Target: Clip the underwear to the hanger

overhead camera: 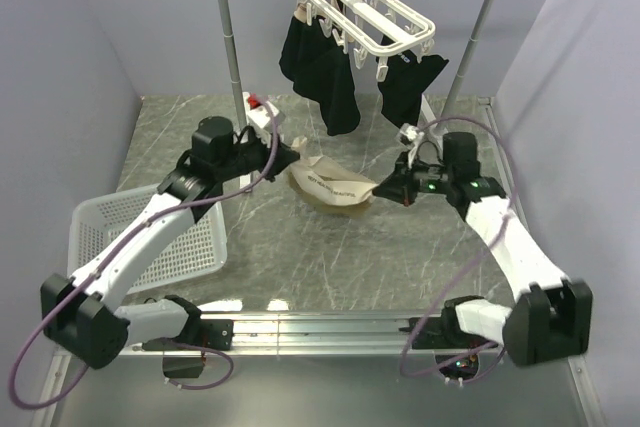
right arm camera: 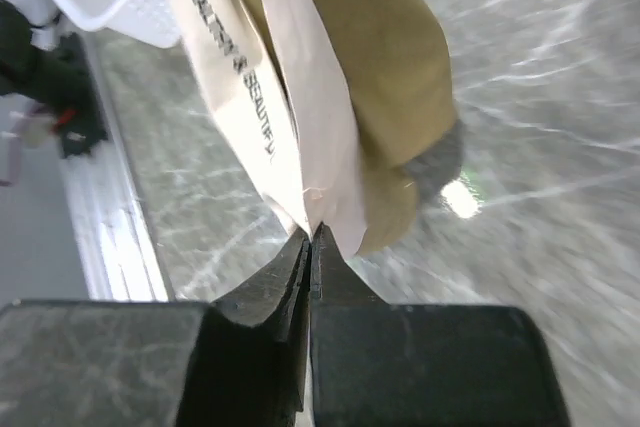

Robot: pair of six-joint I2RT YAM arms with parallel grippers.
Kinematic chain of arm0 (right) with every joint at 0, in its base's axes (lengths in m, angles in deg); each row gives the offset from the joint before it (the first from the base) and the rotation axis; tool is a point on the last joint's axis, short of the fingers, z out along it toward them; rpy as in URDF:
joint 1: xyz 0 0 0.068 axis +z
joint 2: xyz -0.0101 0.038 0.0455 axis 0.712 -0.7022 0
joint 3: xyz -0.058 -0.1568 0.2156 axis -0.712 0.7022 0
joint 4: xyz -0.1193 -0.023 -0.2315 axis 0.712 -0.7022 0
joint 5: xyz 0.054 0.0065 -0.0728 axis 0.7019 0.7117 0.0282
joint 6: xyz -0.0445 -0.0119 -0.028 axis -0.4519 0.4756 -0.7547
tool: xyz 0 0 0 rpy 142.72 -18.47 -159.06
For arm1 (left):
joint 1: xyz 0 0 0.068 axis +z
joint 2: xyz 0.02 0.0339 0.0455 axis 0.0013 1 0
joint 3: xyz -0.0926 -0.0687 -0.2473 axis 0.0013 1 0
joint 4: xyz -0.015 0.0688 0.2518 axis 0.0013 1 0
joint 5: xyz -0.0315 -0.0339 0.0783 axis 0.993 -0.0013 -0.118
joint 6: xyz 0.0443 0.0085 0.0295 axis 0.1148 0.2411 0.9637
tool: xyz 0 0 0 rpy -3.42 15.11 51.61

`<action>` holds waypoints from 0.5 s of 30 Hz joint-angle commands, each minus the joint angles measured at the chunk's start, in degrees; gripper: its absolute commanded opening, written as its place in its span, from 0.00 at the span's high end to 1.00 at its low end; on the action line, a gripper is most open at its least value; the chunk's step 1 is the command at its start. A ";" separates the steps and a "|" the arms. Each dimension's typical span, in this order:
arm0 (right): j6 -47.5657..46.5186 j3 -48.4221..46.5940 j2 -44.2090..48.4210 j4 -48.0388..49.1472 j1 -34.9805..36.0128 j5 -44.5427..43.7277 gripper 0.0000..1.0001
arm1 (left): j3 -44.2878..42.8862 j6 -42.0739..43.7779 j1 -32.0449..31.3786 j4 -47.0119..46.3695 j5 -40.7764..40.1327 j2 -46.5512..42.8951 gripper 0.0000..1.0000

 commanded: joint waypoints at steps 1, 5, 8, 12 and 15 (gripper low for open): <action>-7.36 -1.14 8.32 -11.31 -0.68 -5.81 1.00 | 2.84 -6.08 -0.12 -1.70 -9.22 -6.46 0.98; -9.30 0.44 19.20 -17.83 -0.77 -9.06 1.00 | 7.66 -5.83 -0.03 3.04 -7.39 -12.61 0.91; -11.06 1.58 26.85 -23.89 -0.77 -9.25 1.00 | 11.70 -3.82 -0.03 6.73 -1.61 -19.99 0.88; -8.43 1.50 32.51 -27.68 -0.77 -10.91 1.00 | 15.15 -4.86 -0.12 9.47 1.49 -26.95 0.90; -6.67 2.11 30.76 -26.73 -0.77 -14.76 1.00 | 14.98 -7.40 -0.29 8.95 1.15 -24.51 0.88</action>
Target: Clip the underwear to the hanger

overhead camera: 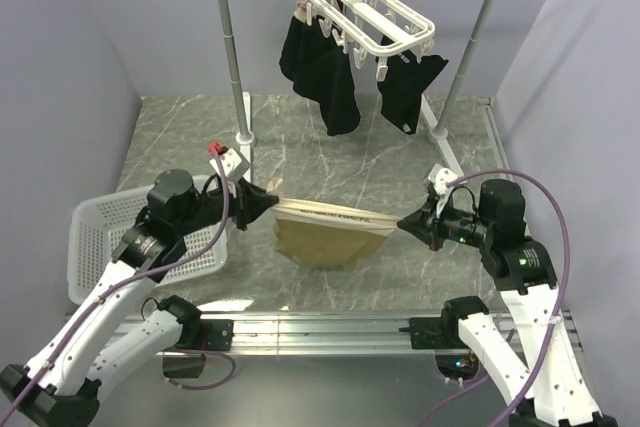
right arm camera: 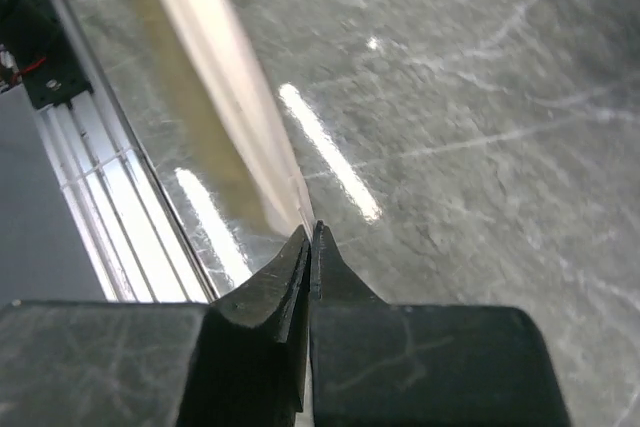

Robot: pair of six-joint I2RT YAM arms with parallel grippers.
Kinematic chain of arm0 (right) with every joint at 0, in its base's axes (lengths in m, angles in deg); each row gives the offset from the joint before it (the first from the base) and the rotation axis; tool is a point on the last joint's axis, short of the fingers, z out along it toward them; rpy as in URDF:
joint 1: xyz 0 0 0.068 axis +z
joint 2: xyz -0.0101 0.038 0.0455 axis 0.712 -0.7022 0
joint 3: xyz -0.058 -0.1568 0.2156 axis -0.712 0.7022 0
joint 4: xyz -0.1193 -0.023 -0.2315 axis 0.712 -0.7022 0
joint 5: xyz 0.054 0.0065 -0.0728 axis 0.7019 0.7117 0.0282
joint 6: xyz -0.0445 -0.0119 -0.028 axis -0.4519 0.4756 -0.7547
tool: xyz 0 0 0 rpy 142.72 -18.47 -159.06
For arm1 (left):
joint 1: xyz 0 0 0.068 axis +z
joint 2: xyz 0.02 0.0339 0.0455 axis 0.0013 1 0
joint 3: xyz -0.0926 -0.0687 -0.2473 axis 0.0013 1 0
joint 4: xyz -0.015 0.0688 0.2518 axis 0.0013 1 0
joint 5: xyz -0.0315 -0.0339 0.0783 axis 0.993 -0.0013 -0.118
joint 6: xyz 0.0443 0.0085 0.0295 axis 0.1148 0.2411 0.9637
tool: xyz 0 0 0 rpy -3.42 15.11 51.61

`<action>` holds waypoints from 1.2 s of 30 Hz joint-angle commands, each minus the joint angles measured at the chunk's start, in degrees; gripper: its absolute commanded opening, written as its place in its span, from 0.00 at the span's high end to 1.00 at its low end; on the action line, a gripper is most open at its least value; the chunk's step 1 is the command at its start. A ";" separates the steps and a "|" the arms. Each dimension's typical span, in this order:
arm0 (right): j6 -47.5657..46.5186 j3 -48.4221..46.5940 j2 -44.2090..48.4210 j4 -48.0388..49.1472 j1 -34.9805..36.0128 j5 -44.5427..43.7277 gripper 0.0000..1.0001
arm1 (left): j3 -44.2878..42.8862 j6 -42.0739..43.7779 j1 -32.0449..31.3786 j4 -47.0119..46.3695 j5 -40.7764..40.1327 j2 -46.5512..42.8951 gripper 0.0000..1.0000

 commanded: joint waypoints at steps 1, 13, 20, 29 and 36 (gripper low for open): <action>3.27 0.84 -3.58 0.65 -0.10 -7.13 1.00 | -0.87 -3.80 0.06 -1.02 -0.42 6.57 0.85; 8.32 -11.21 -36.03 3.17 -1.50 -19.62 0.48 | -21.55 -1.45 7.79 1.24 -4.05 39.32 0.35; 3.72 -6.44 -38.73 -1.16 -1.76 -19.54 0.49 | -12.92 9.03 3.84 10.99 2.37 36.14 0.41; 6.27 -13.83 -56.92 -2.75 -1.41 -14.71 0.51 | -9.32 -3.35 1.99 17.34 0.44 40.71 0.33; 9.96 -13.04 -62.39 2.43 0.17 -16.19 0.50 | -2.99 -5.21 1.46 13.13 -2.90 42.20 0.34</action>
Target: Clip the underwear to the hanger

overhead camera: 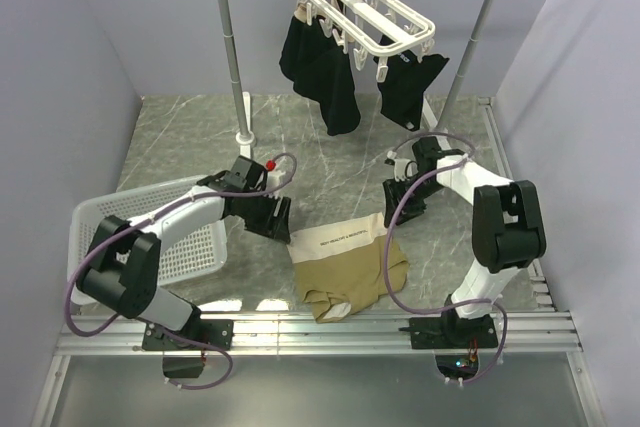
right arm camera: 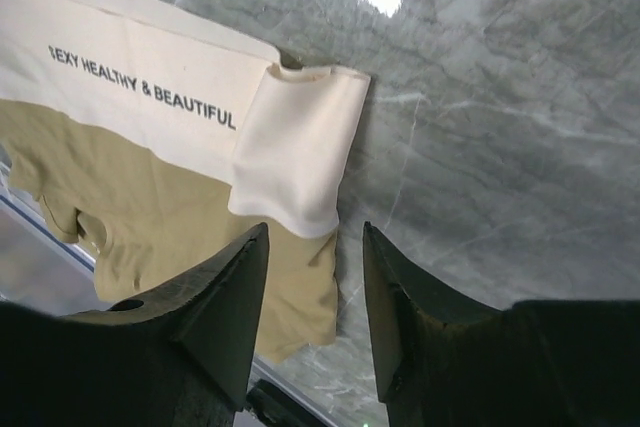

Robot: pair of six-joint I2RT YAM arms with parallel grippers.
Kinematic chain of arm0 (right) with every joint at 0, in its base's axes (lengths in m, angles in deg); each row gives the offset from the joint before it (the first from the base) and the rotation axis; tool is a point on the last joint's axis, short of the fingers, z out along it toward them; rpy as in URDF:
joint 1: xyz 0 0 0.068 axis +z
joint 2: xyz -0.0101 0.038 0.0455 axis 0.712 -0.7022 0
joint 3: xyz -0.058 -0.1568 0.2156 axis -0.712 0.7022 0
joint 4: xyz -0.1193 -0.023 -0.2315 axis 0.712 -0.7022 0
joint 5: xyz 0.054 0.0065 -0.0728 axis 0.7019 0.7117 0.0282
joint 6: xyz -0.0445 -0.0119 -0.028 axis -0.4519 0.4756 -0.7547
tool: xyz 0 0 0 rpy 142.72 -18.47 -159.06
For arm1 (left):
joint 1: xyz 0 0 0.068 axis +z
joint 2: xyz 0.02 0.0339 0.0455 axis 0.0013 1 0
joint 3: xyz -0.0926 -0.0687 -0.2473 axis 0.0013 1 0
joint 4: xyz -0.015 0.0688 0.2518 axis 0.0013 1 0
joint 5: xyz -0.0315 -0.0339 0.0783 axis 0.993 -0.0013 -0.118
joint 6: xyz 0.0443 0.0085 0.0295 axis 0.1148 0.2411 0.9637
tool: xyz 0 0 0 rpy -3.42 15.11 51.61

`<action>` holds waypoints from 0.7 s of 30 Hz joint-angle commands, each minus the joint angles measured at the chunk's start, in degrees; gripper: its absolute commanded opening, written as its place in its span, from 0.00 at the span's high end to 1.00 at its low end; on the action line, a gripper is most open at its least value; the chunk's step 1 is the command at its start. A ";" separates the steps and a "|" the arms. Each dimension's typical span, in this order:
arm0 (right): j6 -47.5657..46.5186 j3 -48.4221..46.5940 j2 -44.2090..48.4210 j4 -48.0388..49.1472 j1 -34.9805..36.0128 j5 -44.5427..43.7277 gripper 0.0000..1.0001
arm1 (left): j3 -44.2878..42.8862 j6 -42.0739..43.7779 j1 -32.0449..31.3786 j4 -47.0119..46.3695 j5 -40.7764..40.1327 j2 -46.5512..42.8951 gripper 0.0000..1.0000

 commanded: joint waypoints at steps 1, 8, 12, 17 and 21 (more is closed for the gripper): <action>2.73 -1.35 -0.95 4.16 1.11 -0.26 0.50 | 0.40 -2.74 -0.39 -2.31 -0.30 1.66 0.34; 3.88 -1.70 -4.11 6.02 1.55 -1.23 0.50 | -2.41 -4.50 -0.39 -4.23 1.29 9.92 0.39; 4.75 -1.61 -4.91 7.51 1.90 -0.70 0.50 | -2.33 -5.82 -0.57 -7.22 2.25 12.56 0.45; 5.55 -2.58 -6.57 8.48 2.08 0.35 0.53 | -3.03 -7.23 -0.57 -9.60 3.49 14.14 0.54; 5.55 -2.76 -6.76 9.27 2.08 1.75 0.93 | -4.08 -7.23 -0.40 -9.96 2.96 15.55 0.81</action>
